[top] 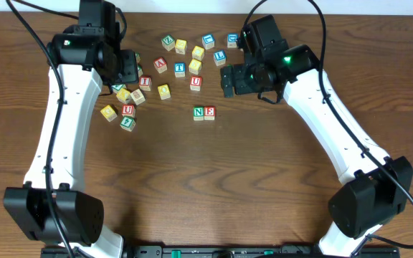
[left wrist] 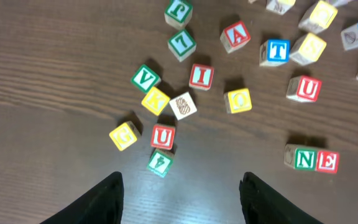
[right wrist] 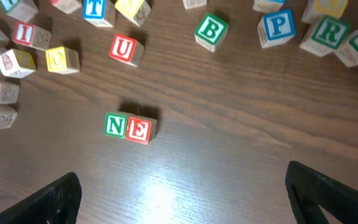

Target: Spell out NEURIPS

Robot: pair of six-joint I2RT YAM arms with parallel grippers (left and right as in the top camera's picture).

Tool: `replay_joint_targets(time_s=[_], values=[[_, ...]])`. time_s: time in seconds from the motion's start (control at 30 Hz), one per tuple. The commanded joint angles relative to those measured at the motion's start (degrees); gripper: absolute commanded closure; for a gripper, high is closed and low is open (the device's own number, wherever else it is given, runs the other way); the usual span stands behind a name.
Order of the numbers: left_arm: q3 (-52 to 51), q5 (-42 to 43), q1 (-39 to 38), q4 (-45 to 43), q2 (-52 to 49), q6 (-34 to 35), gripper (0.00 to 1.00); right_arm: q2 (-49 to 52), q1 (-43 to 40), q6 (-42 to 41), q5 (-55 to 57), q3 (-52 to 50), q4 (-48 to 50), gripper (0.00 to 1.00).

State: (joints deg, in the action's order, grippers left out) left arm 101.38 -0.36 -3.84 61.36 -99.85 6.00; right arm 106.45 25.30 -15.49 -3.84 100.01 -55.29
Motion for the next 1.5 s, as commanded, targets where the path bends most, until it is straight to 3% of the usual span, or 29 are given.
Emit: replay_joint_targets(time_s=[0.0,0.4,1.47], values=[[0.85,-0.11,0.28,-1.31,0.61,1.81,0.41,-0.55,-0.42,0.13,0.76,0.37,1.36,0.01],[0.85,-0.11,0.28,-1.88,0.61,5.31,0.41,-0.44,-0.46,0.09,0.70,0.37,3.23,0.04],[0.85,-0.76,0.28,1.51,0.61,5.27,0.41,-0.44,-0.46,0.11,0.28,0.37,0.20,0.02]])
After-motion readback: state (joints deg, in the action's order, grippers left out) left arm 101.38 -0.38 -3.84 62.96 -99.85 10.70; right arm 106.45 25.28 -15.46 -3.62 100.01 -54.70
